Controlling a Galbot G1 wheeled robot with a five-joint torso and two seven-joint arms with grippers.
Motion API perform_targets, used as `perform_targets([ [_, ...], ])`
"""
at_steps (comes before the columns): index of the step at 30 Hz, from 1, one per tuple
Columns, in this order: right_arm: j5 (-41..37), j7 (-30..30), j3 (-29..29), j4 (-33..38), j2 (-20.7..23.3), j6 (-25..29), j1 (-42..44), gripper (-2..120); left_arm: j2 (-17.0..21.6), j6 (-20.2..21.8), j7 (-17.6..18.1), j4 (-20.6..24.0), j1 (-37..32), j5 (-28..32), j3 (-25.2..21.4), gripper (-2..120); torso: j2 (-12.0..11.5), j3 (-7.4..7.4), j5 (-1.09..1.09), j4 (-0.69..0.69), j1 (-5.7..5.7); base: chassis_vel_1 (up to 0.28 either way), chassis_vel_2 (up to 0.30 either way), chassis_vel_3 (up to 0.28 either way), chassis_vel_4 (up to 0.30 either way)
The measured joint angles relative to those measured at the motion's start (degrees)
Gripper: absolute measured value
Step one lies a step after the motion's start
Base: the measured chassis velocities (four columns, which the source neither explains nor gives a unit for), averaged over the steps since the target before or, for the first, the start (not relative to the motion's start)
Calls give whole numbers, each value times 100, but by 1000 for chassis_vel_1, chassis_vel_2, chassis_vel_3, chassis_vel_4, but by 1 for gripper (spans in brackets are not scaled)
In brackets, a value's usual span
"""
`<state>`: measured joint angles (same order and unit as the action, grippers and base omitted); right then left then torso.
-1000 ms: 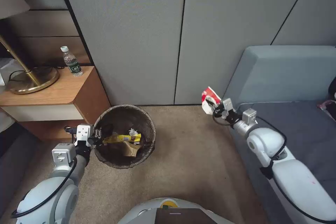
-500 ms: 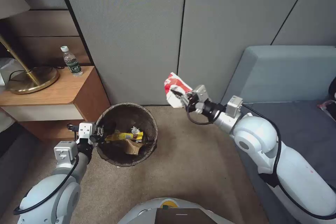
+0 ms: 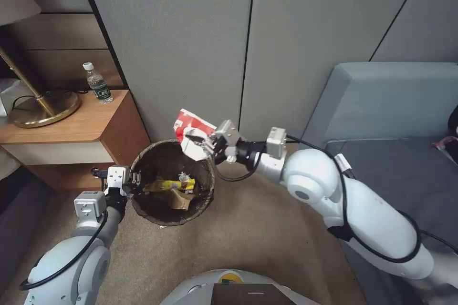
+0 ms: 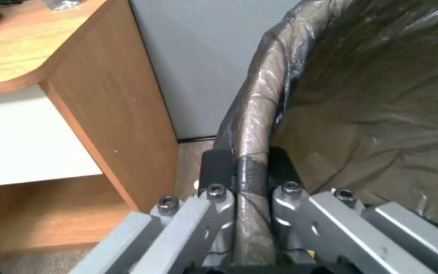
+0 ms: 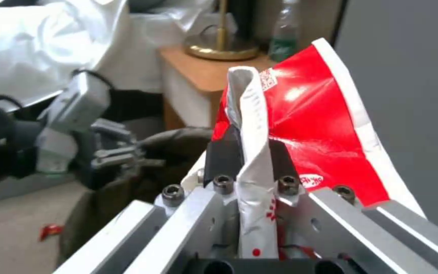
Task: Pick up the trash bin, then pick up the garbage from the floor and place it into the trash bin.
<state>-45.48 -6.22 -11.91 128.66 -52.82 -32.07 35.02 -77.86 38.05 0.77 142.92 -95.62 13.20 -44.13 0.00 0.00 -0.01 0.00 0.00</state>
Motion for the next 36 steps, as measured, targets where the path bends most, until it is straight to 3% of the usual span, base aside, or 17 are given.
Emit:
perform_targets([
  [14, 196, 255, -956, -352, -224, -105, -206, -1, -26, 22, 27, -9, 12, 21, -1, 3, 0, 0, 0, 0, 0, 0, 0, 0, 0],
  [22, 23, 887, -1285, -537, -319, -372, -308, 28, -27, 27, 31, 5, -4, 29, 9, 3, 0, 0, 1, 0, 0, 0, 0, 0, 0],
  [31, -73, 966, -1394, -615, -407, -465, -350, 61, -17, 34, 34, 26, 4, 49, 10, 3, 0, 0, 1, 0, 0, 0, 0, 0, 0],
  [33, -79, 973, -1400, -615, -413, -467, -352, 63, -17, 36, 34, 27, 7, 49, 9, 3, 0, 0, 1, 0, 0, 0, 0, 0, 0],
  [36, -122, 1005, -1397, -571, -420, -468, -365, 80, -23, 38, 35, 30, 14, 50, 10, 3, 0, 0, 1, 0, 0, 0, 0, 0, 0],
])
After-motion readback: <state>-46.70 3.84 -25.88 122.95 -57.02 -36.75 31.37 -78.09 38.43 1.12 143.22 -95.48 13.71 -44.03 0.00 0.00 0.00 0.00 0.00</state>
